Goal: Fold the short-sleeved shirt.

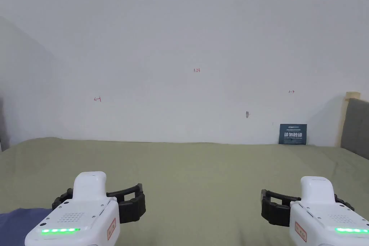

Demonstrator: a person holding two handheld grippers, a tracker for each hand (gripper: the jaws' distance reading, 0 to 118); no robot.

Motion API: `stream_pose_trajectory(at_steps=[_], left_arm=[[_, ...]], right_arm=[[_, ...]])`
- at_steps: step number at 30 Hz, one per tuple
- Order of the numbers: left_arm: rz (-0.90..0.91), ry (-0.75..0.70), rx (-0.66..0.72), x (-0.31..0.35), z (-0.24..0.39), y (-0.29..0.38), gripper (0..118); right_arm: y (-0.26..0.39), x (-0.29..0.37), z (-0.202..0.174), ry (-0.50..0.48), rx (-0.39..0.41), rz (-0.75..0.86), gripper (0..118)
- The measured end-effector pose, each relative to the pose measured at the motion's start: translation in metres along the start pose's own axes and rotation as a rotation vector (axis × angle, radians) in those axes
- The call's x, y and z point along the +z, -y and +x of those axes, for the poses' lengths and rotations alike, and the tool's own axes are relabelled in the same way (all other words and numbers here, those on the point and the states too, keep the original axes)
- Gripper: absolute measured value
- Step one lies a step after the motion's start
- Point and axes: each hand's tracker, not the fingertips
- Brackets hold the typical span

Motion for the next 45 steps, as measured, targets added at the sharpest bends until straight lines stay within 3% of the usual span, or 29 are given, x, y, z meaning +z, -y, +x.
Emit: stream_pose_trajectory(at_steps=[10,12,14,15,16,17,18,21,24,26,32,41,45], left_arm=[[0.006,-0.003,-0.016,0.001,0.0,0.0,118],[0.006,-0.004,-0.021,0.0,0.0,-0.001,118],[-0.026,0.007,-0.037,-0.003,0.0,-0.002,115],[-0.04,0.018,-0.039,-0.004,0.0,-0.002,101],[-0.037,0.03,-0.034,-0.004,-0.001,0.0,39],[-0.031,0.017,-0.037,-0.005,-0.001,0.002,0],[-0.038,-0.079,-0.061,-0.007,-0.003,0.005,0],[-0.043,-0.022,-0.044,-0.003,-0.006,0.013,0],[-0.054,-0.072,-0.082,-0.002,-0.004,0.013,0],[-0.048,-0.075,-0.06,0.005,-0.015,0.011,0],[-0.044,-0.232,-0.053,0.034,-0.079,0.004,0],[-0.06,-0.549,0.006,0.132,-0.198,0.001,0],[-0.07,-0.594,0.046,0.159,-0.217,0.003,0]], right_arm=[[0.002,0.001,0.002,0.012,0.008,0.012,118],[0.003,0.002,0.002,0.051,0.011,0.006,118],[0.004,0.002,0.003,0.084,0.016,-0.01,106],[0.004,0.003,0.004,0.073,0.013,-0.013,80],[0.006,0.003,0.005,0.066,0.023,-0.019,23],[0.008,0.001,0.004,0.089,0.062,-0.04,0],[0.012,0.001,0.002,0.177,0.096,-0.1,0],[0.015,0.006,0.003,0.058,0.035,-0.09,0],[0.012,0.002,-0.007,0.088,0.062,-0.098,0],[0.007,-0.001,-0.021,0.039,0.057,-0.103,0],[-0.004,-0.022,-0.107,-0.156,0.098,-0.086,0],[0.005,-0.035,-0.265,-0.496,0.126,-0.112,0],[0.015,-0.031,-0.305,-0.596,0.144,-0.128,0]])
